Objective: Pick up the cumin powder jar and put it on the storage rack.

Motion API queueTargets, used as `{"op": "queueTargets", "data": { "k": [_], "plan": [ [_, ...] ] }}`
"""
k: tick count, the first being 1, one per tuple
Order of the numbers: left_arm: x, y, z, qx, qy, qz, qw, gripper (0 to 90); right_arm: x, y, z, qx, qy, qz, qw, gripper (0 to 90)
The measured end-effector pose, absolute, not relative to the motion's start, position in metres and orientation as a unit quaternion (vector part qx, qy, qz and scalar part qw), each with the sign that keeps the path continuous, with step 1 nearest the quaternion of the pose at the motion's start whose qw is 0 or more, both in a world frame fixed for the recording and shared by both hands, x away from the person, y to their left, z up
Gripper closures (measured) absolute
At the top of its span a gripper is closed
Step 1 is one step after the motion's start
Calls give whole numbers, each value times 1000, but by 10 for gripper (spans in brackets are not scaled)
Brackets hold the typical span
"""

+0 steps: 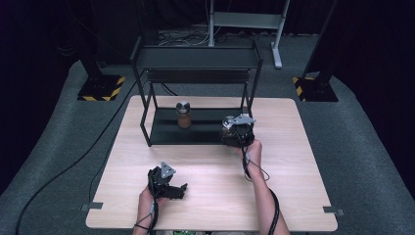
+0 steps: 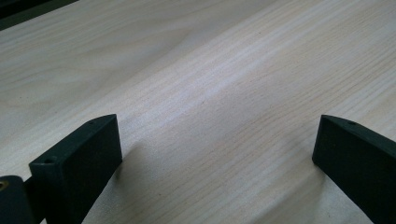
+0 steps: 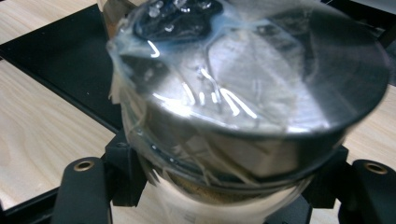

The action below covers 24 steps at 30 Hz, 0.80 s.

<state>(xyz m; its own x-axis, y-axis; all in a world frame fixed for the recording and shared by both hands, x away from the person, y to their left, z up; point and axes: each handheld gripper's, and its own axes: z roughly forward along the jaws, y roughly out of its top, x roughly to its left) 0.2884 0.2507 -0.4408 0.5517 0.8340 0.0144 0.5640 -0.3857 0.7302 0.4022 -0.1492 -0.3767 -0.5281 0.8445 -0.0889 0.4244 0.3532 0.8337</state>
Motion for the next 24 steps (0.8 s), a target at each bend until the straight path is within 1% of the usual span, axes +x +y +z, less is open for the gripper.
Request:
{"op": "queueTargets", "data": {
  "k": [14, 24],
  "plan": [
    [288, 251, -441, 810, 431, 195, 347, 9, 417, -144, -380, 418, 778, 391, 258, 299],
    [288, 251, -441, 810, 431, 195, 347, 9, 421, -142, -380, 422, 772, 395, 266, 298]
  ]
}}
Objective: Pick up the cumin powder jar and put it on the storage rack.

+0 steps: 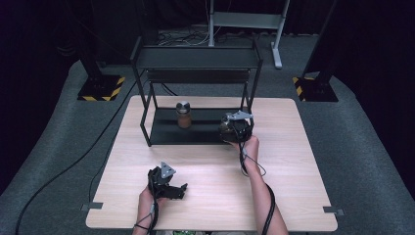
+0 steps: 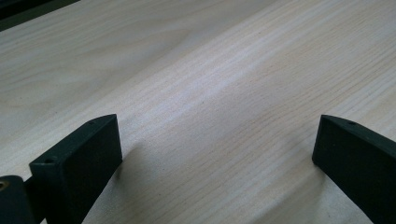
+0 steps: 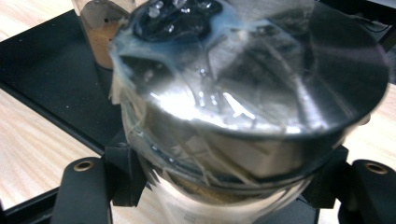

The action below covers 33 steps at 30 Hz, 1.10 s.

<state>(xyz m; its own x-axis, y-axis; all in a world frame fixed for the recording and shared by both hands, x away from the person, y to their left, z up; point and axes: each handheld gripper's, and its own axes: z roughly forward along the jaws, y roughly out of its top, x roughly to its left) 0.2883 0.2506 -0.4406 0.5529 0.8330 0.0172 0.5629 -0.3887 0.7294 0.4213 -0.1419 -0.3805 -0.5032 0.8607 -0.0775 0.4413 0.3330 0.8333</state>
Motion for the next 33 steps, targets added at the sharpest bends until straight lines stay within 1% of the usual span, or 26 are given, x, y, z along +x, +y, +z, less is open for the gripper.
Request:
{"op": "queueTargets", "data": {
  "k": [33],
  "plan": [
    [289, 251, -441, 810, 430, 194, 347, 10, 440, -130, -394, 441, 748, 401, 292, 299]
  ]
}}
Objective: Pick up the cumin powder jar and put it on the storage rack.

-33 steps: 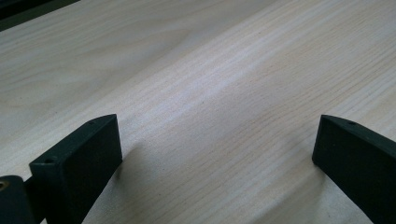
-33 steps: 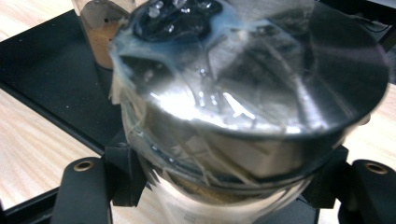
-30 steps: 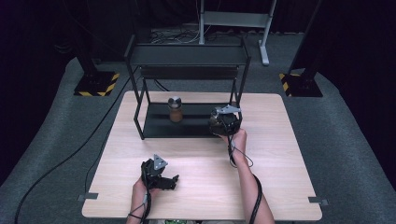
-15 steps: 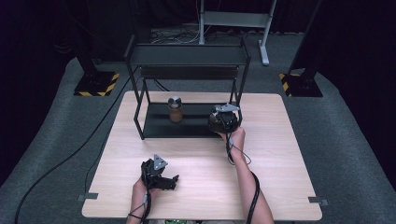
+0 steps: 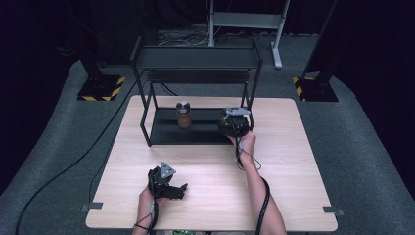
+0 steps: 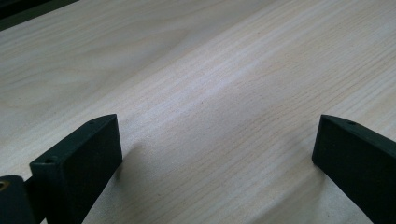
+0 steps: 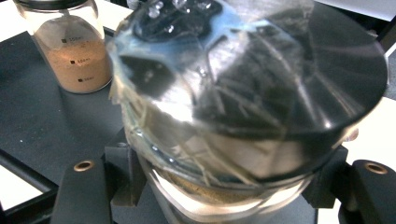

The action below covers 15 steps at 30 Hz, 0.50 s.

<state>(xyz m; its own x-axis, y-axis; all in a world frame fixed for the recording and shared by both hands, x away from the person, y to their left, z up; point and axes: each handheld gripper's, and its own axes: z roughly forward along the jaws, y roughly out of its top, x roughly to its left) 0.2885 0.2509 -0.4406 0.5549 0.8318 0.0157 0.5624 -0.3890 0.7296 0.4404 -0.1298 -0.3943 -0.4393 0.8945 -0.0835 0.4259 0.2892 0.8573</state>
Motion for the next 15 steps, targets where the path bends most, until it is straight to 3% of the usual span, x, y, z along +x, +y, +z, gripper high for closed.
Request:
{"op": "queueTargets", "data": {
  "k": [15],
  "plan": [
    [288, 251, -441, 811, 429, 195, 347, 11, 453, -120, -391, 438, 752, 394, 297, 298]
  ]
}}
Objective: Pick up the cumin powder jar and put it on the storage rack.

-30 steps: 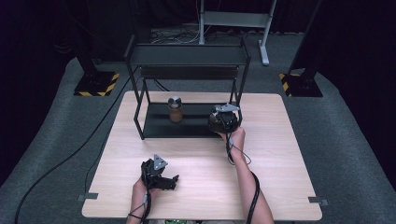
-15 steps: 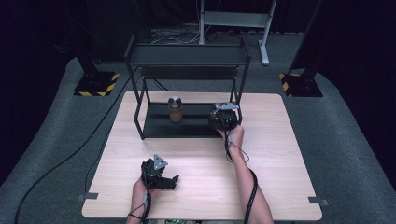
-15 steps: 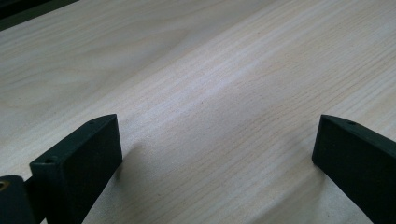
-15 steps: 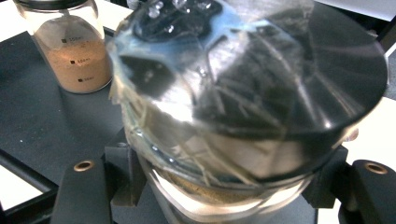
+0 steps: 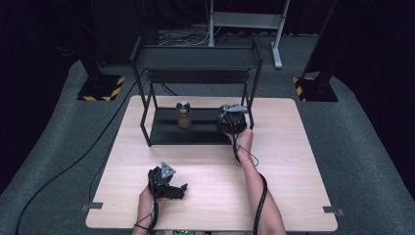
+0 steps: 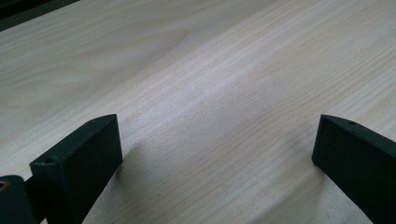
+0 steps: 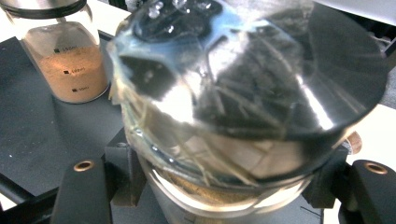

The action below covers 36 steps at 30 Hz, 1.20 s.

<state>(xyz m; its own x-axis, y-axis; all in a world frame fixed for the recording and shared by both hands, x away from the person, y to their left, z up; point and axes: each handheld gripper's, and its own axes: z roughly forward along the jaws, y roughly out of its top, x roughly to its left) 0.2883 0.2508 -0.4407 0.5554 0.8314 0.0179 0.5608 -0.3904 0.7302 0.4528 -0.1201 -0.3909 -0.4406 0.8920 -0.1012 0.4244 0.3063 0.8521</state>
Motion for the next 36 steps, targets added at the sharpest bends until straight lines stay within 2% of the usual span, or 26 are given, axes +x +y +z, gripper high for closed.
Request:
{"op": "queueTargets", "data": {
  "k": [36],
  "plan": [
    [288, 250, -441, 811, 428, 196, 348, 11, 494, -110, -393, 449, 766, 374, 267, 298]
  ]
}}
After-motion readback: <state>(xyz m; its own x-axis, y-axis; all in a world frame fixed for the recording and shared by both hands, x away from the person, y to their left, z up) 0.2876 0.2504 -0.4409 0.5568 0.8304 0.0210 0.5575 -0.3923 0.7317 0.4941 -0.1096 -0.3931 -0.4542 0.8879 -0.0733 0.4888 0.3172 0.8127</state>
